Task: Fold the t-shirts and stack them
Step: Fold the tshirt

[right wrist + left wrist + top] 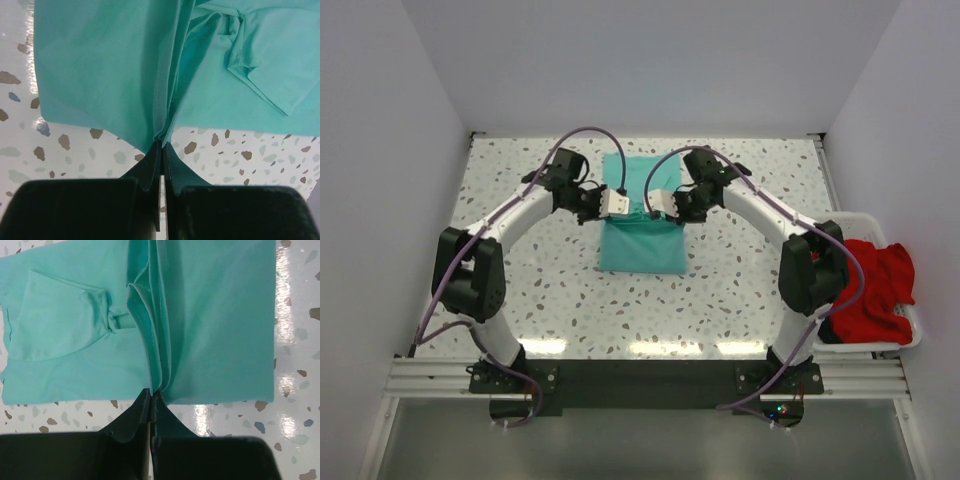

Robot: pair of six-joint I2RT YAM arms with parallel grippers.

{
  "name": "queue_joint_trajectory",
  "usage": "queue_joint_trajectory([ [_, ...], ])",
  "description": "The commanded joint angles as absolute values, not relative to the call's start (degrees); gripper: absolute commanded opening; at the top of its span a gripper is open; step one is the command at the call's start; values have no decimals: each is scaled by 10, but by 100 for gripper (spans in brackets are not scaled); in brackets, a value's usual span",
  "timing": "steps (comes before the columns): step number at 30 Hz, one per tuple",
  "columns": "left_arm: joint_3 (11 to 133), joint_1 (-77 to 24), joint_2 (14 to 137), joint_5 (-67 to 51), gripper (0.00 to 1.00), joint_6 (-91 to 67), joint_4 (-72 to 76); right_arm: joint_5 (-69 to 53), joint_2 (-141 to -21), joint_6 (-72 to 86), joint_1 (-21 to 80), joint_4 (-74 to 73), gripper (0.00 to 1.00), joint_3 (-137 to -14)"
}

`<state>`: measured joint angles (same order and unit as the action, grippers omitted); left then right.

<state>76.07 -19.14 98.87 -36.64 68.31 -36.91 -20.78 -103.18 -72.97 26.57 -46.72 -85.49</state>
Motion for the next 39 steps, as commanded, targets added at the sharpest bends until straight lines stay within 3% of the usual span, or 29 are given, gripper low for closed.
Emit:
queue_joint_trajectory([
  [1,795,-178,1012,-376,0,711,-339,-233,-1063,-756,253,-463,0,-903],
  [23,822,-156,1135,-331,0,699,-233,-214,-1210,-759,229,-393,0,-979],
  [26,823,-152,1145,-315,5,675,-198,-203,-1214,-737,228,-371,13,-987],
  [27,827,-150,1146,-309,8,663,-186,-198,-1213,-730,227,-362,25,-991],
  [29,838,-146,1148,-295,20,614,-167,-188,-1208,-704,223,-358,34,-1004],
  [30,851,-140,1148,-274,23,586,-133,-185,-1202,-693,221,-351,45,-1009],
  [32,871,-129,1143,-263,37,504,-112,-179,-1187,-651,214,-349,53,-1026],
  [35,903,-106,1121,-276,47,409,-132,-176,-1159,-586,209,-366,55,-1050],
  [39,879,-100,1073,-339,50,337,-206,-212,-1136,-461,213,-442,54,-1079],
])
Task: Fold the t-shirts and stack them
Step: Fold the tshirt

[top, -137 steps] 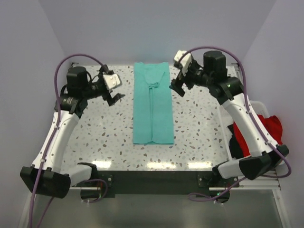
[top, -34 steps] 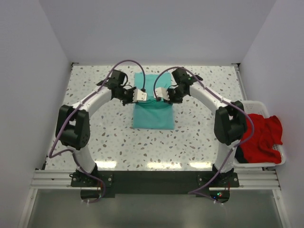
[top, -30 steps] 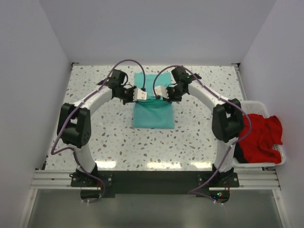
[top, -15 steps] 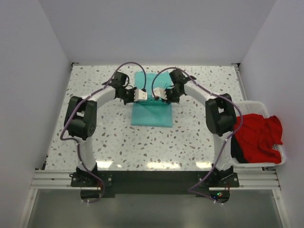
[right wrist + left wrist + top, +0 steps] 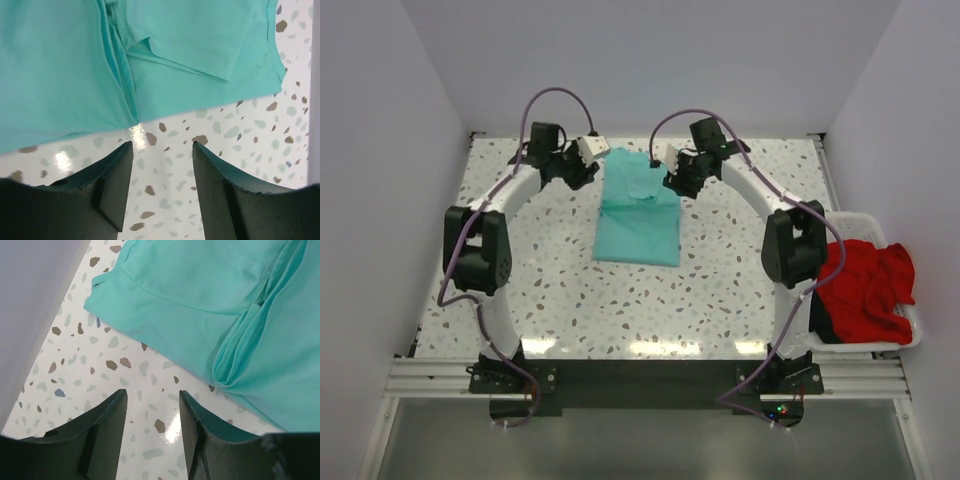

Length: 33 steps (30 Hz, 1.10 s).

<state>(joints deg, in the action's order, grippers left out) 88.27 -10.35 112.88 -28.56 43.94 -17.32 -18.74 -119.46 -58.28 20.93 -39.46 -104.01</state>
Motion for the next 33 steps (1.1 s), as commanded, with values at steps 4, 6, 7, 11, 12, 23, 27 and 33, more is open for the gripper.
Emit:
queue_joint_trajectory([
  [4,803,-110,1017,-416,54,233,-226,-285,-1124,-285,228,-495,53,-1056],
  [6,765,-122,1007,-443,55,150,-221,-323,-1105,-203,242,-474,52,-998],
  [7,750,-126,1005,-469,55,125,-210,-332,-1098,-177,249,-462,51,-978],
  [11,661,-141,1011,-526,56,5,-137,-385,-1087,-46,269,-368,49,-896],
  [12,650,-144,1016,-535,56,-17,-124,-403,-1090,-26,269,-354,48,-883],
  [23,541,-131,1115,-604,57,-163,42,-456,-1188,134,244,-222,43,-780],
  [27,519,-107,1171,-617,57,-203,89,-460,-1230,150,213,-207,42,-766],
  [33,468,-68,1194,-634,57,-237,141,-468,-1242,121,180,-228,40,-729],
])
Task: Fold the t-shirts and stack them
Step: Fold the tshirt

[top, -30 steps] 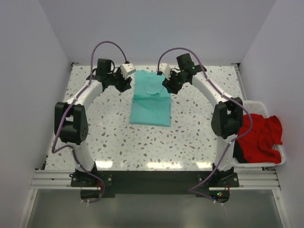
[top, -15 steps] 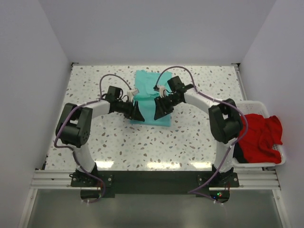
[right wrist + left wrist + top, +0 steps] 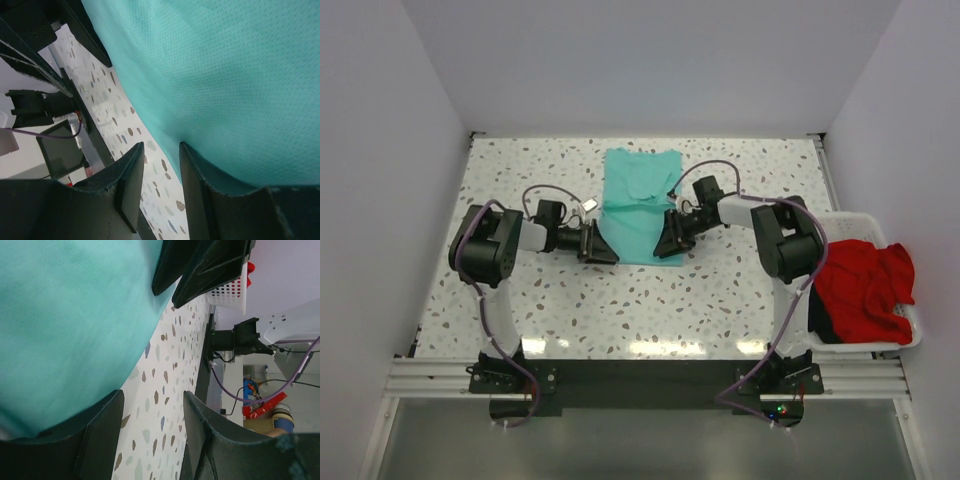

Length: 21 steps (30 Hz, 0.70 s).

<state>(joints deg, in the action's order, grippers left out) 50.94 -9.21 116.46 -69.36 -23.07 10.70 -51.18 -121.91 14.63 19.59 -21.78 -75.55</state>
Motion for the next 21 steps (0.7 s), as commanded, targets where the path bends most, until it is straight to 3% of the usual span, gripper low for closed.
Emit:
queue_joint_trajectory([
  [1,460,-66,1194,-635,57,-234,143,-464,-1241,109,178,-240,39,-729],
  [8,426,-62,1160,-652,56,-210,123,-462,-1201,14,176,-327,38,-733],
  [14,464,-62,1028,-683,53,-84,5,-488,-1112,-75,176,-414,38,-780],
  [19,547,-64,983,-576,46,-55,-8,-442,-1096,-76,175,-390,39,-842],
  [21,582,-67,1006,-542,48,-35,-10,-392,-1105,-83,175,-374,39,-870],
])
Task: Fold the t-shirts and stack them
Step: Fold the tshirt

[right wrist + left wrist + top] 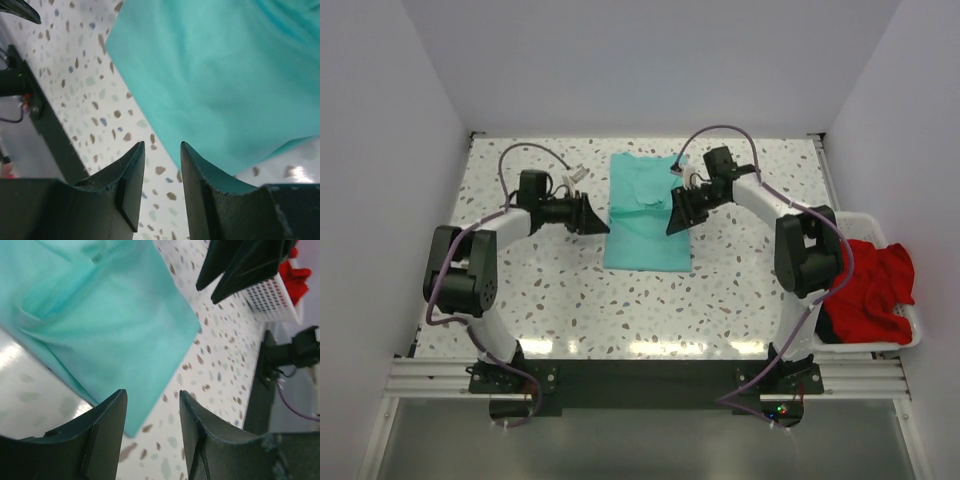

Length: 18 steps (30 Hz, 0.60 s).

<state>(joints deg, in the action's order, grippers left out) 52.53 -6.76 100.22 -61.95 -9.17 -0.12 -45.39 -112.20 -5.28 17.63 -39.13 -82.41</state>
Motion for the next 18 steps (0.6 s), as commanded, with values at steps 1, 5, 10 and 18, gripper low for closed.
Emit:
queue_joint_trajectory([
  [1,622,-70,1016,-513,52,-23,-17,-371,-1107,-86,175,-364,39,-880],
  [5,735,-91,1066,-468,59,102,-104,-285,-1127,-134,176,-345,41,-925],
  [10,836,-135,1123,-352,62,243,-195,-225,-1175,-189,176,-361,43,-990],
  [18,902,-170,1188,-290,64,336,-251,-191,-1221,-213,184,-375,43,-1017],
])
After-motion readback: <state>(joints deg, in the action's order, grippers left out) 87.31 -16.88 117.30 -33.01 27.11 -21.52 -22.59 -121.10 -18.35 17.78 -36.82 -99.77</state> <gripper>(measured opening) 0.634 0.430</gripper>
